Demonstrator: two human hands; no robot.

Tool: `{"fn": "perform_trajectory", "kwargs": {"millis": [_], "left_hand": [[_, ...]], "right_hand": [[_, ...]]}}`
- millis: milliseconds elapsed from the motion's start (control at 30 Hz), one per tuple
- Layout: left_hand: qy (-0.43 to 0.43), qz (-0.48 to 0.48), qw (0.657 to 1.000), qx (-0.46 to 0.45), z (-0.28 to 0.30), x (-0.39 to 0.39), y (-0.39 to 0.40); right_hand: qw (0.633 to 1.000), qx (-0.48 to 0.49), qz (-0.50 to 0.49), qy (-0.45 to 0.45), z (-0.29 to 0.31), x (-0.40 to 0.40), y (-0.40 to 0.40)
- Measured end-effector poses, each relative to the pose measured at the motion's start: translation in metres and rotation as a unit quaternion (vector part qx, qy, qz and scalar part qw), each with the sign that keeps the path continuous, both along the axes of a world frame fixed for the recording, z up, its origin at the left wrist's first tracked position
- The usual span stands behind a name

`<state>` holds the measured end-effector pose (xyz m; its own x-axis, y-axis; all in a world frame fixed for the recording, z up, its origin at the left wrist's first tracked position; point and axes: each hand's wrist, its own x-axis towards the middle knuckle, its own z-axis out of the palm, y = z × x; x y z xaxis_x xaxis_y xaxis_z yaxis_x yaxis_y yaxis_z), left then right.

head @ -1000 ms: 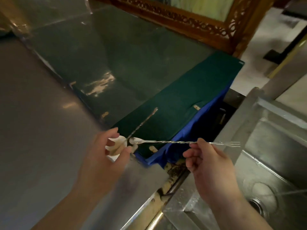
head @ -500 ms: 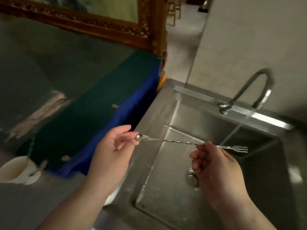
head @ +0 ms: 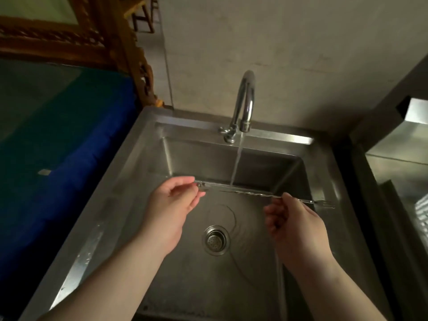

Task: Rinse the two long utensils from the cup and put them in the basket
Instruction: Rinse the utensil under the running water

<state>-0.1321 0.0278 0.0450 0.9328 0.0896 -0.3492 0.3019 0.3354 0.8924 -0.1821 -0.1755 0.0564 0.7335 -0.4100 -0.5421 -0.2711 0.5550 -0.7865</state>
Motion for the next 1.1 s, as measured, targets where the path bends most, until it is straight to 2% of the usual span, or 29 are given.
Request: {"fn": "perform_trajectory", "kwargs": {"millis": [333, 467, 667, 733, 800, 833, 900, 933, 967, 1100], "left_hand": [[0.061, -0.062, 0.996, -0.008, -0.038, 0.063, -0.039], [0.054, -0.078, 0.995, 0.009, -0.049, 0.086, -0.057], [-0.025, -0.098, 0.986, 0.136, -0.058, 0.108, -0.079], [-0.064, -0.114, 0.972, 0.193, -0.058, 0.114, -0.084], [-0.101, -0.126, 0.956, 0.246, -0.058, 0.118, -0.087], [-0.119, -0.131, 0.946, 0.272, -0.058, 0.121, -0.087], [-0.149, -0.147, 0.927, 0.311, -0.059, 0.123, -0.088], [-0.159, -0.152, 0.922, 0.319, -0.06, 0.123, -0.089], [-0.166, -0.154, 0.92, 0.32, -0.061, 0.122, -0.09], [-0.17, -0.145, 0.924, 0.312, -0.062, 0.118, -0.087]], "right_hand": [[0.994, 0.046, -0.095, -0.005, -0.037, 0.033, -0.025], [0.991, 0.082, -0.098, 0.038, -0.064, 0.048, -0.033], [0.976, 0.174, -0.068, 0.115, -0.101, 0.055, -0.035], [0.977, 0.126, -0.015, 0.172, -0.108, 0.057, -0.031], [0.974, -0.034, 0.067, 0.212, -0.109, 0.06, -0.024], [0.964, -0.148, 0.099, 0.196, -0.108, 0.064, -0.02], [0.913, -0.371, 0.138, 0.102, -0.102, 0.076, -0.014], [0.888, -0.431, 0.155, 0.051, -0.097, 0.084, -0.01], [0.874, -0.453, 0.175, 0.011, -0.093, 0.094, -0.007], [0.914, -0.342, 0.209, -0.058, -0.083, 0.118, 0.007]]}}
